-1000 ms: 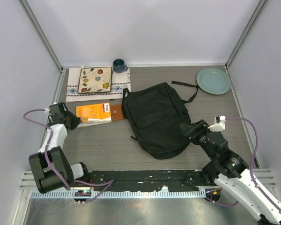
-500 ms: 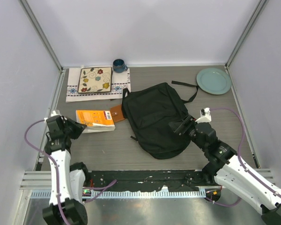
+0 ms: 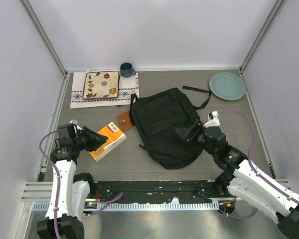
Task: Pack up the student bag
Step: Adjust the book at the center of the board.
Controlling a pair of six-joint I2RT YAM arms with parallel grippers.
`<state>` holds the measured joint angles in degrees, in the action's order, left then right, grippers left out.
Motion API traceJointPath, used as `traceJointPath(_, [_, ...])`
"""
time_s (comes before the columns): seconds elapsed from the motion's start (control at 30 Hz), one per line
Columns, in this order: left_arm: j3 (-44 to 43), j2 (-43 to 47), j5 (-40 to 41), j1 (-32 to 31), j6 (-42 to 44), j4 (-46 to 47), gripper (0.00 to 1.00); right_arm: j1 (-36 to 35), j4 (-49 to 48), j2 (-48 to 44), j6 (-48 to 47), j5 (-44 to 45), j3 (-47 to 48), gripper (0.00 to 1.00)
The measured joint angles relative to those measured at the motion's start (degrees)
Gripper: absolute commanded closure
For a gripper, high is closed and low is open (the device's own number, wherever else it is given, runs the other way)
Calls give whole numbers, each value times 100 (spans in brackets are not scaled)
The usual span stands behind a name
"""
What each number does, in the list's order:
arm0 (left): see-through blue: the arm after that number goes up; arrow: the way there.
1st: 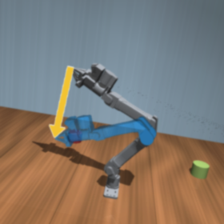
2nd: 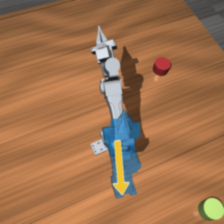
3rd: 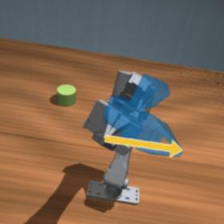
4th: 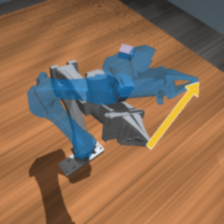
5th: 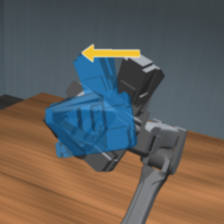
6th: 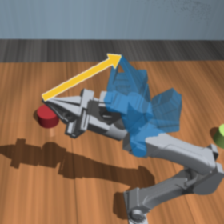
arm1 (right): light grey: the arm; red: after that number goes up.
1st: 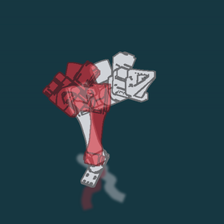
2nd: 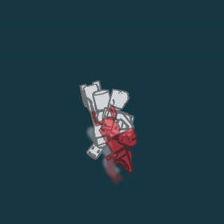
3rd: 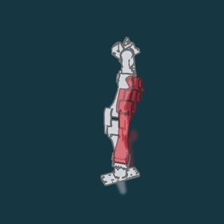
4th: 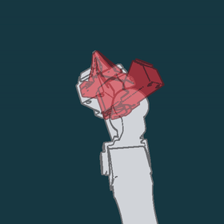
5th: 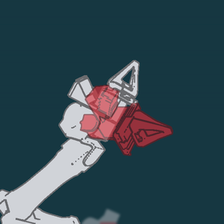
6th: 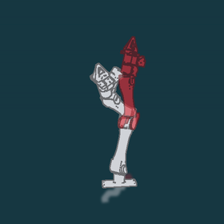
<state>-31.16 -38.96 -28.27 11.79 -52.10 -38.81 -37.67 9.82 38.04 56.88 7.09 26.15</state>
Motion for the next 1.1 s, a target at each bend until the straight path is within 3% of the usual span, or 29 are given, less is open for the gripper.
traceJointPath(0.1, [-251, -59, -33, -326, -61, -114, 29, 0, -44, 52, 7, -39, 0, 34])
traceJointPath(0.2, [-859, -87, 144, -459, 175, -282, 21, 0, -79, 107, 22, -81, 2, 35])
traceJointPath(0.37, [-1919, -769, 793, -472, 874, -109, 18, -22, -203, 417, 17, -249, 72, 34])
traceJointPath(0.53, [-2494, -2546, 1676, -479, 1526, 118, 17, -267, -256, 1038, -55, -424, 317, 34])
traceJointPath(0.63, [-2511, -3434, 2463, -494, 1718, 232, 17, -470, -304, 1248, -107, -490, 391, 34])
traceJointPath(0.77, [-2380, -3866, 3248, -505, 1674, 487, 14, -846, -472, 1644, -155, -555, 538, 34])
traceJointPath(0.9, [-1945, -3923, 3567, -509, 1578, 1008, 13, -1220, -684, 2157, -214, -595, 732, 34])
traceJointPath(1.1, [-1683, -4809, 3491, -509, 1386, 1488, 17, -1504, -1106, 2732, -238, -815, 815, 34])
